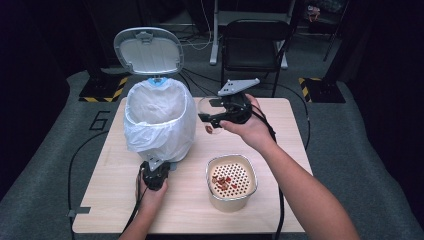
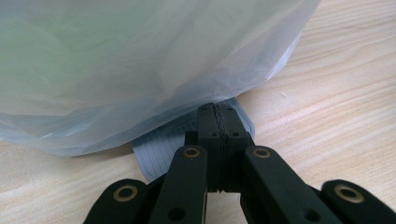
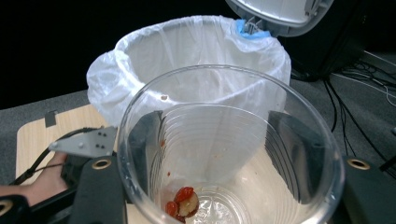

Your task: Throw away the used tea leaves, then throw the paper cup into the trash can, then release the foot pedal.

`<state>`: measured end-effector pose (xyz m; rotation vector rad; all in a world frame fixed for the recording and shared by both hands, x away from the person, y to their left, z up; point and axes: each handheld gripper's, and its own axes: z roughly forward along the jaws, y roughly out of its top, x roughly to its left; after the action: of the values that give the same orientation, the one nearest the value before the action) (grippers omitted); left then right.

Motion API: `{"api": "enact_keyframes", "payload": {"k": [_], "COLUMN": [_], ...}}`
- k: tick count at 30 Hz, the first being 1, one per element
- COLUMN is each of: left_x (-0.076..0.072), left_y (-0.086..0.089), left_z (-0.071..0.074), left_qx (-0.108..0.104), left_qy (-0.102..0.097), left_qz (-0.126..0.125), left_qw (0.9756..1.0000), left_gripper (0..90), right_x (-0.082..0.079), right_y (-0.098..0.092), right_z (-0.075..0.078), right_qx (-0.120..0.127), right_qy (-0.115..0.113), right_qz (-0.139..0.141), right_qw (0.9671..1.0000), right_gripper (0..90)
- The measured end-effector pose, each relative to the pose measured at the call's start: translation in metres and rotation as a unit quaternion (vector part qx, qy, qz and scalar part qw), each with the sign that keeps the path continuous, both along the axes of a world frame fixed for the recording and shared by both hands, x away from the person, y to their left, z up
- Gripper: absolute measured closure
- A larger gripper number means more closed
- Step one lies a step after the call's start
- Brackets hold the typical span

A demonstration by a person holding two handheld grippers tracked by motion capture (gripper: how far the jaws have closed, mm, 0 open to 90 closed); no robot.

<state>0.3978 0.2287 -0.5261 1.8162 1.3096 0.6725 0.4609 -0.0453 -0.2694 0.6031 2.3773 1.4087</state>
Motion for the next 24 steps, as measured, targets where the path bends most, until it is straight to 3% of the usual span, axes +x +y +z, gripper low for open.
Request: {"api": "enact_keyframes", "payload": {"k": [2, 4, 6, 10, 13, 19, 24], "left_x": [0.0, 0.0, 0.0, 0.0, -0.001, 0.0, -0.001], "left_y": [0.0, 0.002, 0.001, 0.001, 0.001, 0.0, 0.001], "left_z": [0.0, 0.001, 0.0, 0.001, 0.001, 0.0, 0.001], "left_qx": [-0.002, 0.014, 0.016, 0.018, 0.014, 0.009, 0.009], "left_qy": [0.0, 0.001, -0.008, -0.006, 0.001, -0.007, 0.003], "left_qz": [0.001, -0.005, -0.001, -0.005, -0.009, -0.004, -0.01], "left_qw": [1.0, 0.9999, 0.9998, 0.9998, 0.9999, 0.9999, 0.9999], "left_gripper": [89.7, 89.7, 89.7, 89.8, 89.8, 89.8, 89.8], "right_x": [0.002, 0.006, 0.008, 0.014, 0.018, 0.026, 0.032], "right_y": [0.005, 0.011, 0.017, 0.028, 0.036, 0.051, 0.066], "right_z": [0.002, 0.004, 0.006, 0.01, 0.014, 0.021, 0.027], "right_qx": [0.003, 0.004, 0.007, 0.005, 0.005, 0.004, 0.006], "right_qy": [0.001, 0.002, 0.005, 0.001, -0.001, 0.002, -0.002], "right_qz": [-0.002, -0.003, -0.006, -0.006, -0.007, -0.007, -0.008], "right_qw": [1.0, 1.0, 0.9999, 1.0, 1.0, 1.0, 0.9999], "right_gripper": [37.7, 37.7, 37.6, 37.5, 37.4, 37.3, 37.2]}}
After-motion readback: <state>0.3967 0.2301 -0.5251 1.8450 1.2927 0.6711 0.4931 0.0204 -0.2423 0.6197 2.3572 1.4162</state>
